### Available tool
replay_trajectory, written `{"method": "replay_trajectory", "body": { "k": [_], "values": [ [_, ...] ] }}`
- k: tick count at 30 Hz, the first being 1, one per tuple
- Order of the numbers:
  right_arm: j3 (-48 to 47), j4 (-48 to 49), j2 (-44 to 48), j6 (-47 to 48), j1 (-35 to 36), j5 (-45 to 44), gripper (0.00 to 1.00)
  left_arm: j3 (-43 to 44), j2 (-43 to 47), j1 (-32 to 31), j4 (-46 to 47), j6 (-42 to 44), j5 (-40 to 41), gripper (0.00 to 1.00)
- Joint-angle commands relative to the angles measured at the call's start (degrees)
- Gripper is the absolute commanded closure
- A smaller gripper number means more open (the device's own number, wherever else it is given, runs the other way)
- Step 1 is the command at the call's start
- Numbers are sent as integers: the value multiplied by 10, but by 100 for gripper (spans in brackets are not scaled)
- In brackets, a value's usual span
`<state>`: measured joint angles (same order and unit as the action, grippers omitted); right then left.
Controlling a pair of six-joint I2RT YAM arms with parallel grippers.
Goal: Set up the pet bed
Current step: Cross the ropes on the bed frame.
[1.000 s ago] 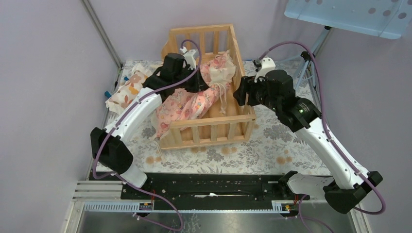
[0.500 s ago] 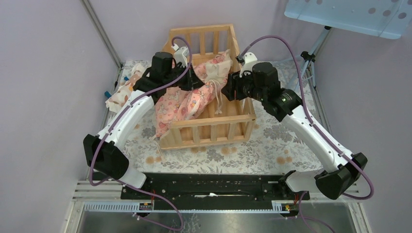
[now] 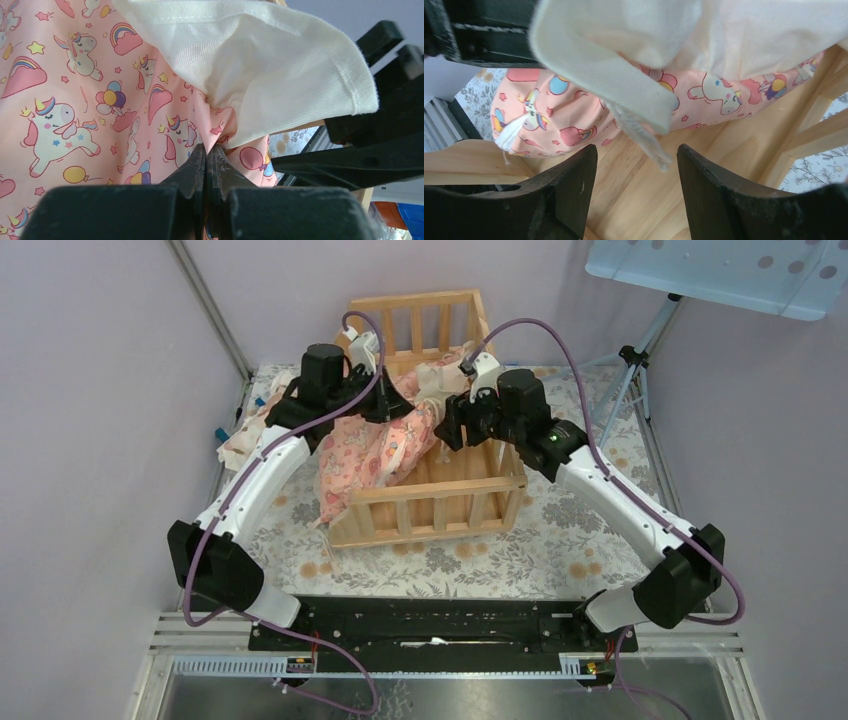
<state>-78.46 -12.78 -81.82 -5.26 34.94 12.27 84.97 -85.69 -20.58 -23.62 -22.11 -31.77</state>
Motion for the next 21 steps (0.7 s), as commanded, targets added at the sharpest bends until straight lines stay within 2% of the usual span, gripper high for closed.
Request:
{"method": "replay_trajectory", "body": {
  "k": [1,16,18,21],
  "values": [
    [-2,44,-19,12,3,26,33,0,29,13,46,-2,-24,100],
    [3,101,-70,-2,4,66,41,-16,30,24,69,-20,-47,100],
    [11,119,-67,-7,4,72,46,-18,30,26,71,-21,-48,100],
    [14,115,-58,-7,4,58,63,-22,30,28,74,-22,-47,100]
  ]
}}
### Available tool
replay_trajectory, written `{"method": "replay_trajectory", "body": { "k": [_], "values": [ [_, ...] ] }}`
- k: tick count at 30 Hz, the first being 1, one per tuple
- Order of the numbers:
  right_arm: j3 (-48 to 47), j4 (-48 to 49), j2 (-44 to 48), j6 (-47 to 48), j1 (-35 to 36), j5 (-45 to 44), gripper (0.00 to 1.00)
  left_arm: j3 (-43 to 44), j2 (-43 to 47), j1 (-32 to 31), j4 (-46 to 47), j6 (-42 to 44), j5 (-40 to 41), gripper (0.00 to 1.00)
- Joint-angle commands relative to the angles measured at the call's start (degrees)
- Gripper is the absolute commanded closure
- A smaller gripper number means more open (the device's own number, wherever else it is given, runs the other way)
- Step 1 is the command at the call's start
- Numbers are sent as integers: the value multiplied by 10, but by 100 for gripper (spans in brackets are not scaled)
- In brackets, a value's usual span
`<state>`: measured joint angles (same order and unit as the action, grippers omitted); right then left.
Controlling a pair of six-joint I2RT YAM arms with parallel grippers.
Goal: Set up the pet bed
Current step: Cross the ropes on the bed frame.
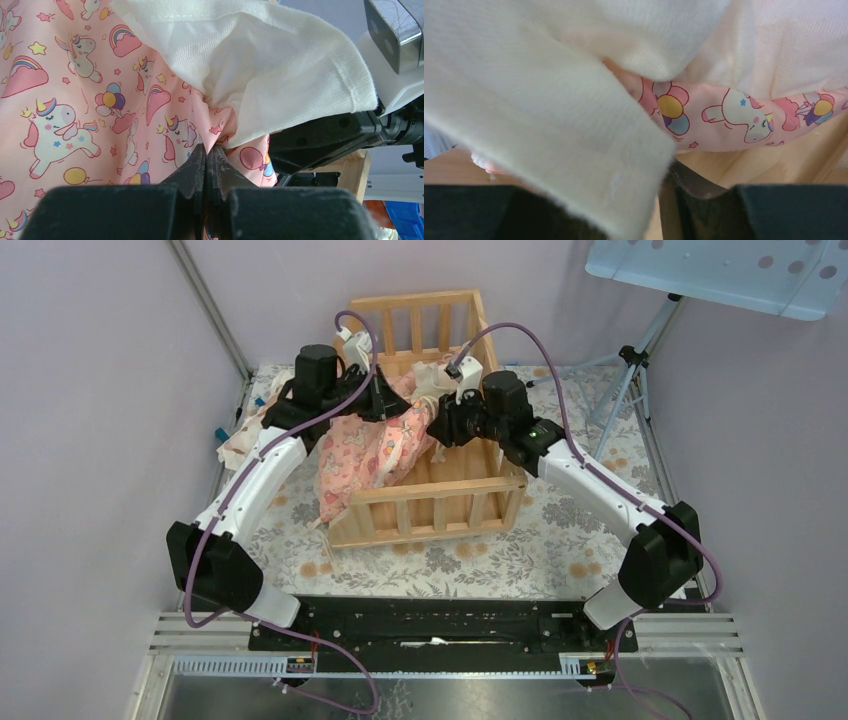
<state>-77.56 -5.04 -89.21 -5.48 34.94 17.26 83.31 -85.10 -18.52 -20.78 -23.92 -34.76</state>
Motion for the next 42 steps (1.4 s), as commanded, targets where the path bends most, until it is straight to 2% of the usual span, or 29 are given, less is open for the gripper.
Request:
{"method": "replay_trajectory", "body": {
  "k": [1,4,9,14,20,30,42],
  "values": [
    [6,31,22,-3,4,-2,70,-6,24,9,47,-5,-18,100],
    [5,-4,46,5,4,-30,86,-12,23,12,49,-5,-18,100],
    [-36,-116,78,13,4,-61,94,-22,20,13,64,-9,-45,100],
    [-90,-248,84,19,4,-66,95,-44,19,-5,72,-9,-51,100],
    [-125,-354,80,20,4,-84,94,-60,0,-73,71,2,-17,100],
    [-98,-398,131,-9,4,-112,94,-85,-46,-150,109,-19,9,100],
    [-108,-454,154,6,4,-133,93,-105,-94,-194,156,-38,21,100]
  ]
}}
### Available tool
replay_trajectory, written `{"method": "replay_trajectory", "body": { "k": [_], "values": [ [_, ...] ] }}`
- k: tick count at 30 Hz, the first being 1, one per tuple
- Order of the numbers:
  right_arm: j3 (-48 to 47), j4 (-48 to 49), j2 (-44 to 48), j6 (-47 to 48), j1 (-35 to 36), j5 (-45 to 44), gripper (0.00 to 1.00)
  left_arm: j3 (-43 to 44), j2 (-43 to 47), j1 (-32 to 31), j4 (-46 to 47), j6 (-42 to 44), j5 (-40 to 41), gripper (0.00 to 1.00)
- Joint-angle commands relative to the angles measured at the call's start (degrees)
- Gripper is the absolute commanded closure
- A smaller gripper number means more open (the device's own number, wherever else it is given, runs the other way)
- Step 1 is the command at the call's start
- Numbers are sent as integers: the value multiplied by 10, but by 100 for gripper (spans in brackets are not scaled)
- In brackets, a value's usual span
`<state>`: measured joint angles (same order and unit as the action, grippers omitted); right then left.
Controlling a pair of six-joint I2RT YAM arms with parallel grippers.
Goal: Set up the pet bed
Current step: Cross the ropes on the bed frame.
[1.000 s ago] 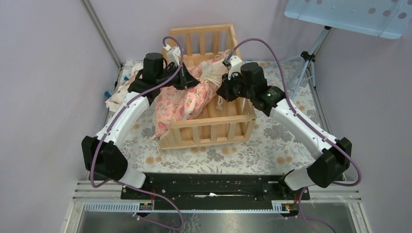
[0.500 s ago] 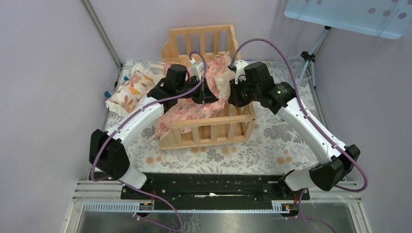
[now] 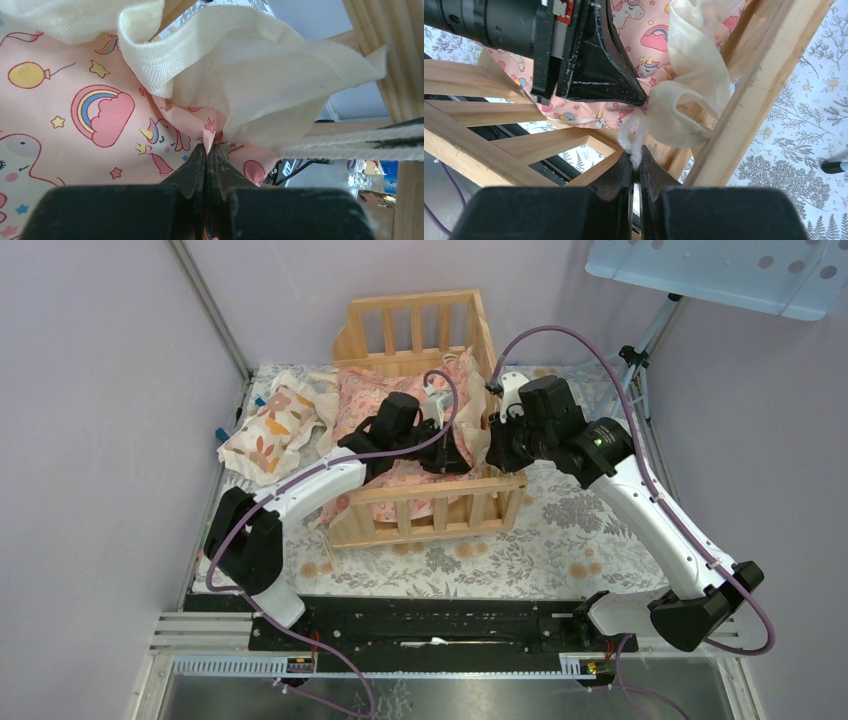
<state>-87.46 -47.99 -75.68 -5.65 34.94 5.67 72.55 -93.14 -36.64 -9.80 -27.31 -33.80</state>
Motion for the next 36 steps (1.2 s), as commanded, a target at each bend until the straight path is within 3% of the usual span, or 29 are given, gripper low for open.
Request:
{"method": "replay_trajectory", "body": {
  "k": [1,14,20,28,32,36],
  "values": [
    [-11,-29,20,9,4,-21,92,2,-18,-17,48,-5,12,100],
    [-29,-70,15,26,4,-47,88,-30,-56,-66,93,-26,6,100],
    [-34,-44,39,24,3,-54,63,-51,-60,-74,96,-25,-6,100],
    [-36,28,88,8,4,-82,51,-79,-62,-87,96,-18,-24,100],
    [7,101,156,-15,4,-113,43,-85,-71,-95,95,-17,-31,100],
    [67,149,227,-49,3,-190,42,-87,-82,-98,96,-14,-38,100]
  ]
}}
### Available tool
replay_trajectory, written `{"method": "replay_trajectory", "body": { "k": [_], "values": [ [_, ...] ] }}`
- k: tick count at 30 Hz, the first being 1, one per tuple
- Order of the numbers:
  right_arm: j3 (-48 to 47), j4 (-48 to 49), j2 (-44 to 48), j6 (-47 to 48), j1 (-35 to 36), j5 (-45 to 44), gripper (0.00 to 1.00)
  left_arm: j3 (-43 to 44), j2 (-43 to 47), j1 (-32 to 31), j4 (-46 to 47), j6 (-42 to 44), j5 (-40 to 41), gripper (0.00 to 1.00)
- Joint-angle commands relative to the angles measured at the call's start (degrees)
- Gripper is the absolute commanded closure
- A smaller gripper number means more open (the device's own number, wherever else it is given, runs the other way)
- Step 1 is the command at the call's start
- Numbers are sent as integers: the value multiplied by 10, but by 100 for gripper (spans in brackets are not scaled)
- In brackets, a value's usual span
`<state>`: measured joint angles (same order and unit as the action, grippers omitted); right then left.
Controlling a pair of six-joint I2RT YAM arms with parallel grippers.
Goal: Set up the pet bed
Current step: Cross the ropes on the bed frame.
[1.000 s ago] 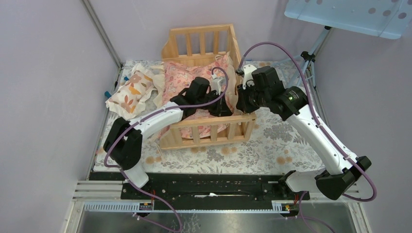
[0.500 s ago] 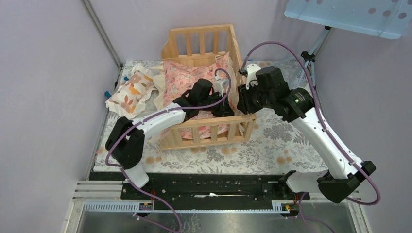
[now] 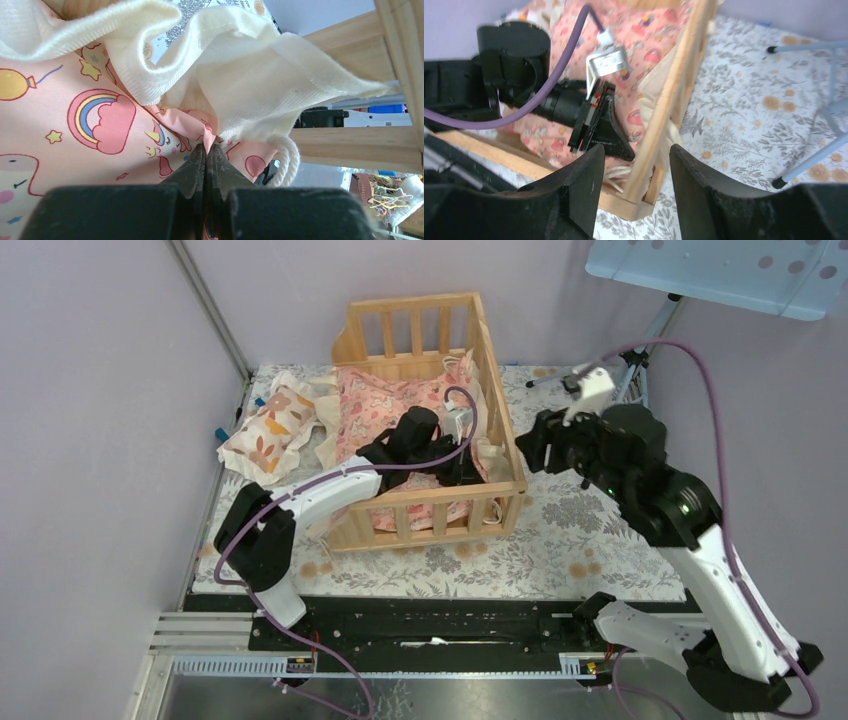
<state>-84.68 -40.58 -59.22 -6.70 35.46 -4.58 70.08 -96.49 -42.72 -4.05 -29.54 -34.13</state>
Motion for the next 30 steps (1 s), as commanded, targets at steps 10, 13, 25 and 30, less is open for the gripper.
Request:
{"method": "replay_trajectory", "body": {
  "k": [10,13,25,30],
  "values": [
    [194,-6,104,-169,-3,-237,61,-40,-83,-38,22,32,-32,100],
    [238,1,111,-204,-2,-203,60,-22,-102,-38,10,39,-41,97],
    [346,56,120,-271,-28,-98,59,0,-114,-37,7,39,-39,84],
    [379,90,129,-272,-119,0,59,15,-104,-37,-5,38,-38,74]
  ]
}}
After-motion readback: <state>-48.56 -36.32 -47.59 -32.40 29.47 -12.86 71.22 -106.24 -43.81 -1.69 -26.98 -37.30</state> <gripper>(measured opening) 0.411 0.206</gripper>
